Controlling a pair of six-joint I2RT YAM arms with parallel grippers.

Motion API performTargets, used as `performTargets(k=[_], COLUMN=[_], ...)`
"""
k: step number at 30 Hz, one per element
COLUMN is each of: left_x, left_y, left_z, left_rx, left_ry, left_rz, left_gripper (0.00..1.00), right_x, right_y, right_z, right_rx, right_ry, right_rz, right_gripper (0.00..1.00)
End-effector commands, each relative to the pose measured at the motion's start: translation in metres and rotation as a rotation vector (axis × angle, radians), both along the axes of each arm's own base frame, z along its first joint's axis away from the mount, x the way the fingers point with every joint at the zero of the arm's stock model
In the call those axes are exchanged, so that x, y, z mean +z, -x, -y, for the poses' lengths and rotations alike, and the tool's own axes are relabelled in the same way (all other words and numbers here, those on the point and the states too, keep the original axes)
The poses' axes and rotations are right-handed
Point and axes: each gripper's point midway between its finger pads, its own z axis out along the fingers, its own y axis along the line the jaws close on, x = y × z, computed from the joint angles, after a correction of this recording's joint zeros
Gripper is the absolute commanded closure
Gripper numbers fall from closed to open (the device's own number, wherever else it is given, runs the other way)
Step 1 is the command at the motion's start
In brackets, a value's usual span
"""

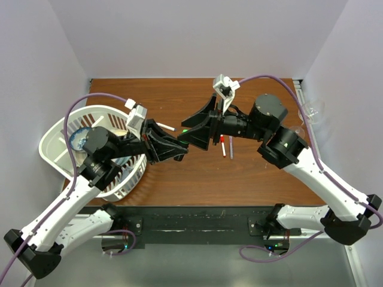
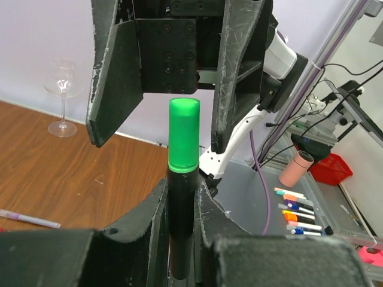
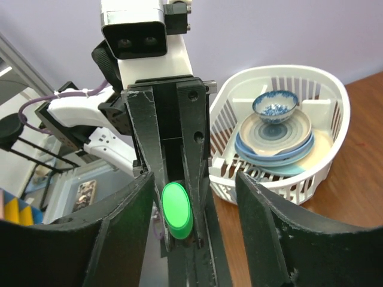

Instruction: Insert the pens into the pen caps

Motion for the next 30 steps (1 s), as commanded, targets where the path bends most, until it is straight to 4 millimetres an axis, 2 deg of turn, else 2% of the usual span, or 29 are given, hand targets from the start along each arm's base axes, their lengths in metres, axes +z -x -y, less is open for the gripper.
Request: performTargets(k=[1, 2, 4, 5, 6, 7, 8, 10, 11, 14, 16, 17, 19, 21, 25, 26, 30], left_x=[0.001, 0.002, 0.003, 0.006, 0.006, 0.006, 0.012, 0.010, 0.014, 0.014, 0.015, 0.014, 0.018, 0.017, 0.024, 0.019, 0.020], left_y=[0.002, 0.002, 0.000, -0.003, -0.008, -0.013, -0.020, -0.028, -0.029, -0.041, -0.049, -0.057, -0.062, -0.072, -0.096, -0.099, -0.114], left_z=[0.001, 0.000, 0.001, 0.001, 0.002, 0.003, 0.002, 0.005, 0.006, 0.013, 0.017, 0.019, 0.021, 0.023, 0.012, 0.011, 0.007], left_rx=[-0.022, -0.019, -0.013, 0.007, 0.026, 0.045, 0.083, 0.102, 0.099, 0.112, 0.122, 0.139, 0.150, 0.170, 0.220, 0.206, 0.257], left_ry=[0.010, 0.013, 0.018, 0.026, 0.023, 0.018, 0.021, 0.009, 0.017, 0.014, 0.021, 0.021, 0.030, 0.031, 0.040, 0.022, -0.008], left_rz=[0.026, 0.028, 0.025, 0.022, 0.013, 0.012, 0.030, 0.020, 0.028, 0.004, -0.002, -0.018, -0.019, -0.028, -0.030, -0.042, -0.043], left_gripper=[1.00, 1.00, 1.00, 1.00, 1.00, 1.00, 1.00, 1.00, 1.00, 1.00, 1.00, 1.00, 1.00, 1.00, 1.00, 1.00, 1.00], right_x=[0.028, 0.023, 0.018, 0.002, -0.006, -0.018, -0.046, -0.066, -0.084, -0.100, -0.105, -0.115, -0.123, -0.143, -0.176, -0.185, -0.214], right_y=[0.011, 0.012, 0.015, 0.016, 0.019, 0.021, 0.022, 0.025, 0.024, 0.025, 0.027, 0.027, 0.027, 0.031, 0.043, 0.044, 0.045], right_z=[0.005, 0.003, 0.004, 0.001, 0.001, -0.002, -0.005, -0.003, -0.003, -0.001, 0.000, 0.000, -0.002, -0.005, -0.006, -0.004, 0.003], right_rx=[0.033, 0.048, 0.056, 0.075, 0.083, 0.096, 0.109, 0.094, 0.087, 0.080, 0.079, 0.075, 0.071, 0.079, 0.114, 0.111, 0.081], right_ry=[-0.073, -0.072, -0.072, -0.051, -0.046, -0.034, 0.005, 0.036, 0.060, 0.091, 0.098, 0.114, 0.118, 0.149, 0.224, 0.252, 0.366], right_rz=[0.054, 0.044, 0.035, 0.003, -0.018, -0.047, -0.098, -0.134, -0.160, -0.192, -0.197, -0.211, -0.229, -0.269, -0.337, -0.361, -0.420], right_gripper=[0.50, 0.61, 0.76, 0.85, 1.00, 1.00, 1.00, 1.00, 1.00, 1.00, 1.00, 1.00, 1.00, 1.00, 1.00, 1.00, 1.00])
